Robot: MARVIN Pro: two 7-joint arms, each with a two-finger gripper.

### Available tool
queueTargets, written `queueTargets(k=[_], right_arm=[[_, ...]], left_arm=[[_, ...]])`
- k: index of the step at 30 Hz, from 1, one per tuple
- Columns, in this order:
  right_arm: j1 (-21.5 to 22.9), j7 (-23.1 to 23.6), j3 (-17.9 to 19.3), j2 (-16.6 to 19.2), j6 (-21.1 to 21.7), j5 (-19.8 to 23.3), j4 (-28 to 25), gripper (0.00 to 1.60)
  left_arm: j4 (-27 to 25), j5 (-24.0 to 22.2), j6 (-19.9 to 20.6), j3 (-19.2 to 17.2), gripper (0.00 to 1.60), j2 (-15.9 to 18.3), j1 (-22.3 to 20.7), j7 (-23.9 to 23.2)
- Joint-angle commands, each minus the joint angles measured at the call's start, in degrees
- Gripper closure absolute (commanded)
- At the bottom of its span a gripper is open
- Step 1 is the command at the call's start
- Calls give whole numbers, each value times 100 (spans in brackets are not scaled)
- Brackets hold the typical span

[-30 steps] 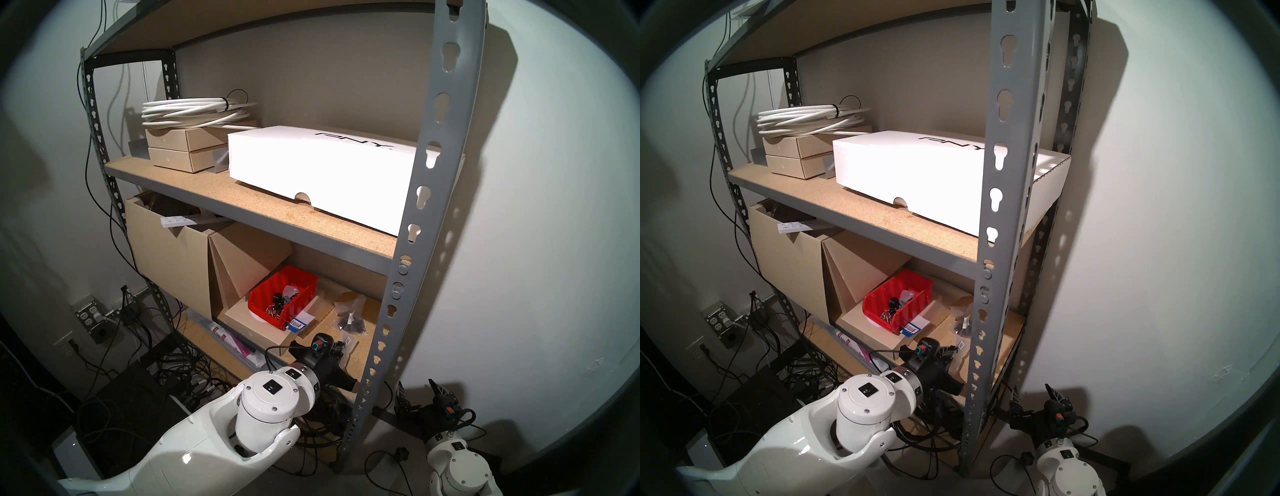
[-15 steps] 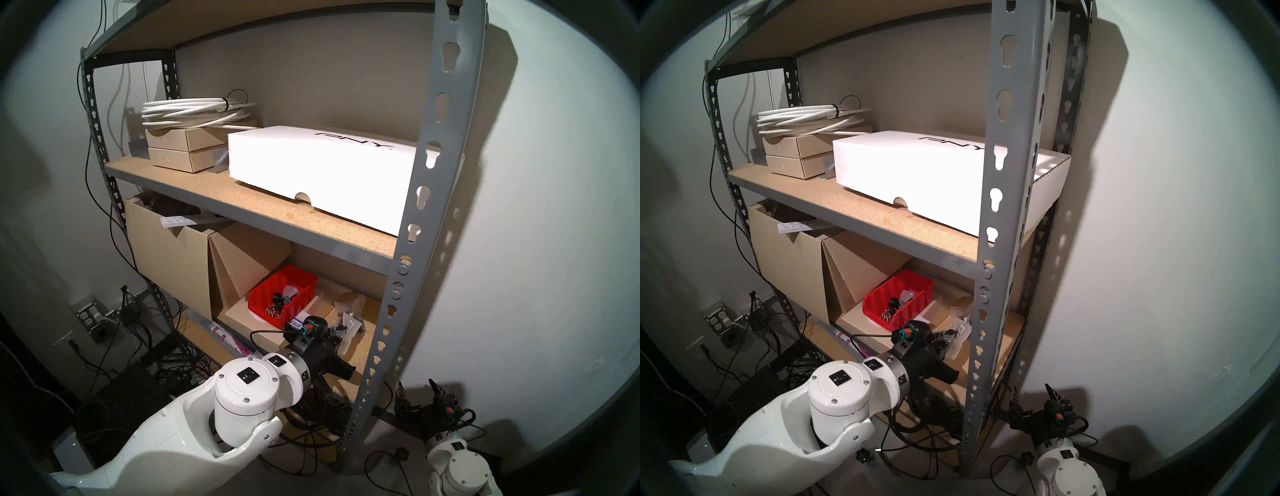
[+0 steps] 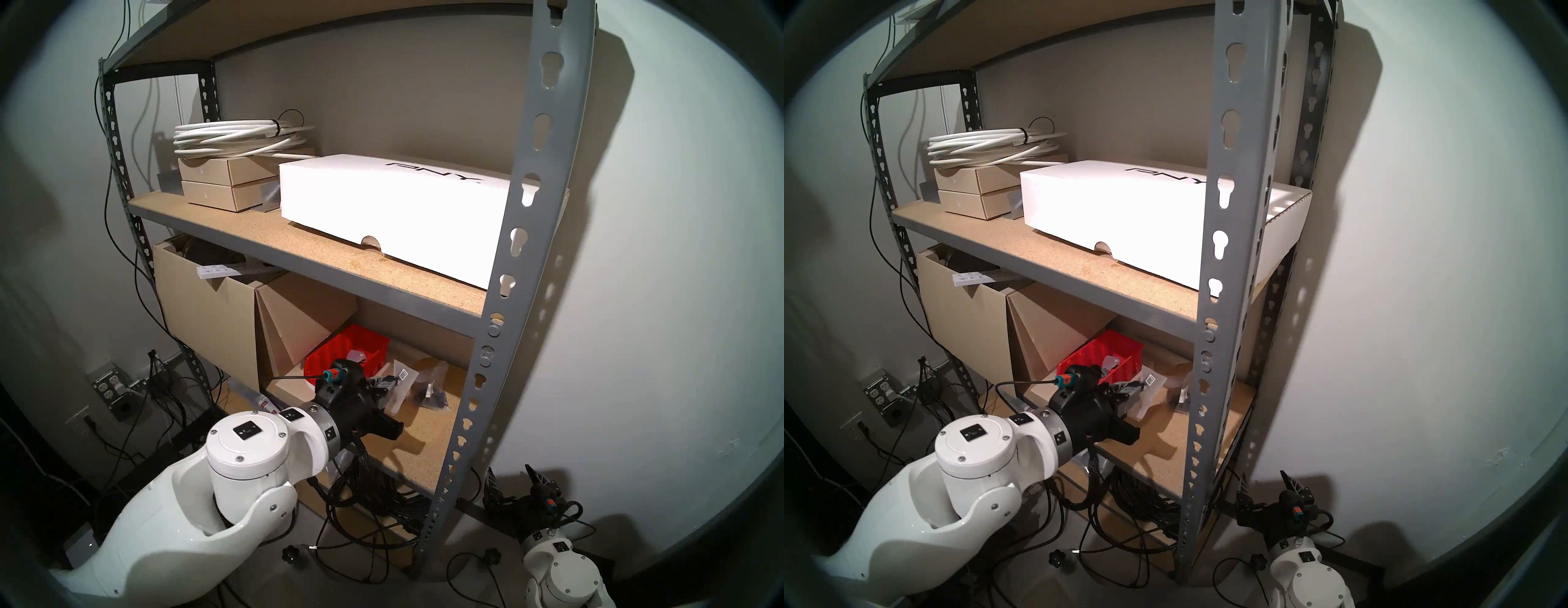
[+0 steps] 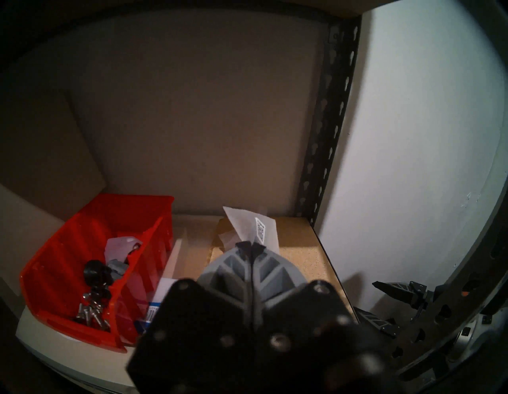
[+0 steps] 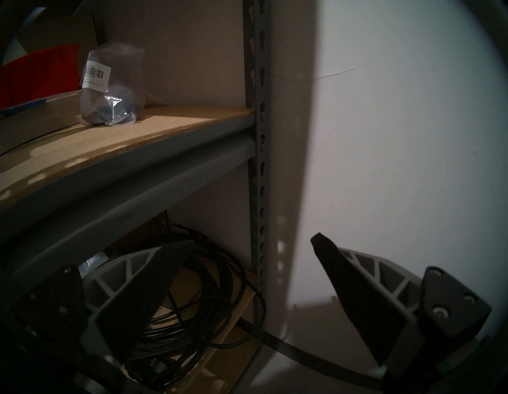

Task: Organize the rack shelf by putting things into a case

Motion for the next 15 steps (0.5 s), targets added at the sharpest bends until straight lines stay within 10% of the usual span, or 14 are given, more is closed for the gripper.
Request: queueTargets(k=[1,15], right_arm=[[4,-1,-1,-2,-11,2,-98,0],[3,-1,-1,-2,-9,2,-100,0]], left_arm=[[-132,-391,-8,-531,160,96,4,-129],[335,-915,124,-927,160,66,-311,-383]])
